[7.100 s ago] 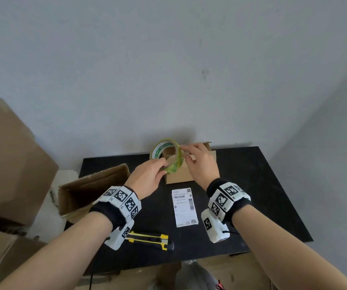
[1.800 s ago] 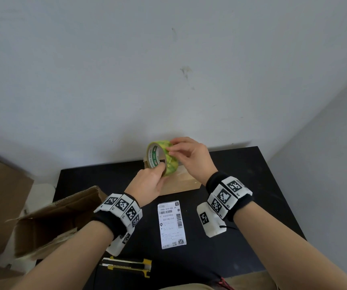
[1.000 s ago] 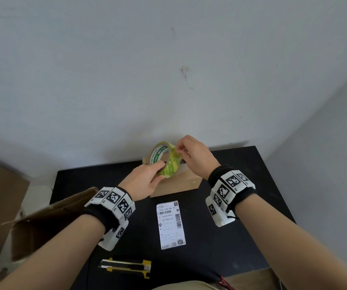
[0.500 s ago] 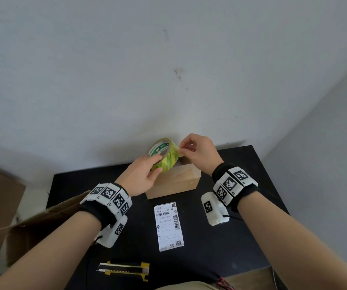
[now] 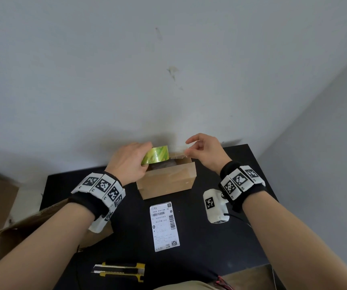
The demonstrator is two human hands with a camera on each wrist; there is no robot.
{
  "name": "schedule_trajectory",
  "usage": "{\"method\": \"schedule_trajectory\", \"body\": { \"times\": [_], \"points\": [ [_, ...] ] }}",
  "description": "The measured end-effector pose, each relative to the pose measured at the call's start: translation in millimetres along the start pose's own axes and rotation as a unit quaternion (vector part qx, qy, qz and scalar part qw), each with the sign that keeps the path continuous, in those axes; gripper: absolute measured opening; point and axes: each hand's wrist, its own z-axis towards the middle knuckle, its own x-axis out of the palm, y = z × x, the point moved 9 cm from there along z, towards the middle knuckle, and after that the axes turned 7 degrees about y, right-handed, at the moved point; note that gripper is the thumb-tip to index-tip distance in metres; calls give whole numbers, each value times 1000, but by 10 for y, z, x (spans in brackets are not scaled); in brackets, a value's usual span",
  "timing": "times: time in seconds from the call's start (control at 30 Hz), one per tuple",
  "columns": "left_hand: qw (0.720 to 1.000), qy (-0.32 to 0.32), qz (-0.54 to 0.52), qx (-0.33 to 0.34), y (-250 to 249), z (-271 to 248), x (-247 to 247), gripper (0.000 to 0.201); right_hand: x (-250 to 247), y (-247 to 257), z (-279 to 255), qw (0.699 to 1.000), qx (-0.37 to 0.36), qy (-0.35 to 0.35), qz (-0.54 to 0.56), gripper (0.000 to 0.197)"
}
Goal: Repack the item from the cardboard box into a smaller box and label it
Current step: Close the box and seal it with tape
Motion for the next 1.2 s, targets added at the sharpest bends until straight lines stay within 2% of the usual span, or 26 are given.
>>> {"method": "schedule_trajectory", "body": {
  "times": [0.07,0.2,0.33,0.5,0.57,0.67,0.8,0.9,0.97,1.03,1.1,1.2],
  "points": [
    [1000,-16,-24,2,-15,1,-19,22,-22,-72,-8,1000,19,10,-4,24],
    [995,-80,-62,-16,-36,-3,-104,31,-33,-90,-23,1000,6,16,3,5],
    [986,-134,-73,-68,10,-35,-140,30,-32,-143,4,1000,1,17,-5,3],
    [979,-129,-59,-149,119,-82,-39,35,163,-308,51,994,27,92,-58,9],
    [976,-119,-58,-172,104,-89,-1,40,201,-357,64,986,37,100,-128,12],
    [969,-106,-110,-192,78,-78,117,34,203,-384,95,980,44,100,-169,12],
    [943,-102,-252,-193,89,-31,390,18,177,-467,139,981,65,103,-148,11],
    [929,-95,-289,-211,125,26,522,16,154,-570,175,987,73,105,-96,8],
    [924,-93,-299,-221,156,55,567,14,151,-605,157,986,80,118,-92,16],
    [921,-88,-304,-228,185,74,602,12,179,-614,127,983,79,143,-87,33],
    [919,-81,-304,-238,221,89,634,13,211,-624,118,975,71,163,-133,50],
    [913,-80,-311,-252,270,98,656,17,241,-630,137,965,53,157,-201,59]
  ]
}}
